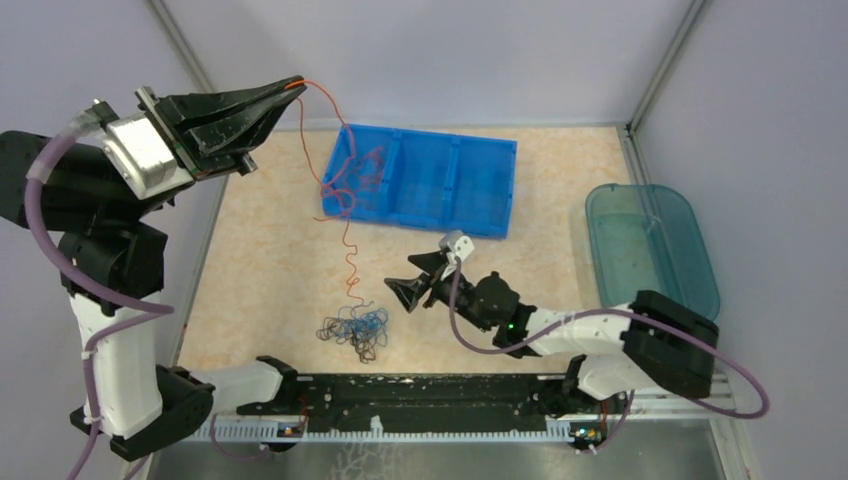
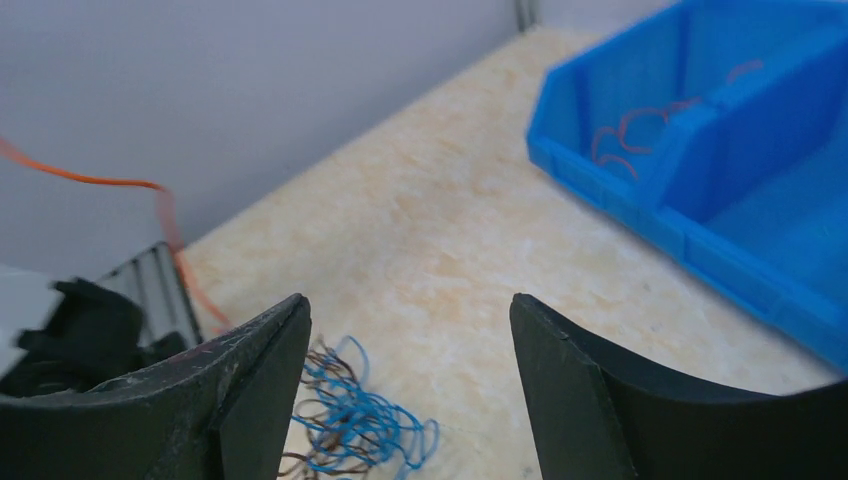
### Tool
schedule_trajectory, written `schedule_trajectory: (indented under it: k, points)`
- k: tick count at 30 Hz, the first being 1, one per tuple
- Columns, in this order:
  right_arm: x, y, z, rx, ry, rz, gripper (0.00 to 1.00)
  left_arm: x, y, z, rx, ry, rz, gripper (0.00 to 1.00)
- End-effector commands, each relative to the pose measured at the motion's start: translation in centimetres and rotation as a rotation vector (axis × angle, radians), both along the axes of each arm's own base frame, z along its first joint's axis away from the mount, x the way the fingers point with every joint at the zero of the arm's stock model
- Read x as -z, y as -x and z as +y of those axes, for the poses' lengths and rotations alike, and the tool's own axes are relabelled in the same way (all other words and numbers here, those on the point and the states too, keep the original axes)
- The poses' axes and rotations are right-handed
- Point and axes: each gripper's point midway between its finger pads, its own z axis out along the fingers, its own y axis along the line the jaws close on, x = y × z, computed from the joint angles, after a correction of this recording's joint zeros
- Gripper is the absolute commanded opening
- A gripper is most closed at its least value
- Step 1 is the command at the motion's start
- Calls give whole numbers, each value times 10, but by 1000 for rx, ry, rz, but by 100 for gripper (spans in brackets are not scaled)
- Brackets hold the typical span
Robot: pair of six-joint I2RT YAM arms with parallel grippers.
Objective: Untangle the cables
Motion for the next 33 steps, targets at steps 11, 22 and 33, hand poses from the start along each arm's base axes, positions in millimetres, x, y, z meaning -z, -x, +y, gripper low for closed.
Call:
schedule_trajectory:
  k: [11,22,33]
  points:
    - [-125,55,77,-436,-209,-218,78,-6,-17,-4,-39,11,-47,0]
    - [2,5,101,-230,-18,-4,58,-38,-15,7,-98,90,-176,0]
    - [96,-5,64,-78,96,106,58,-95,-17,45,-354,254,-474,0]
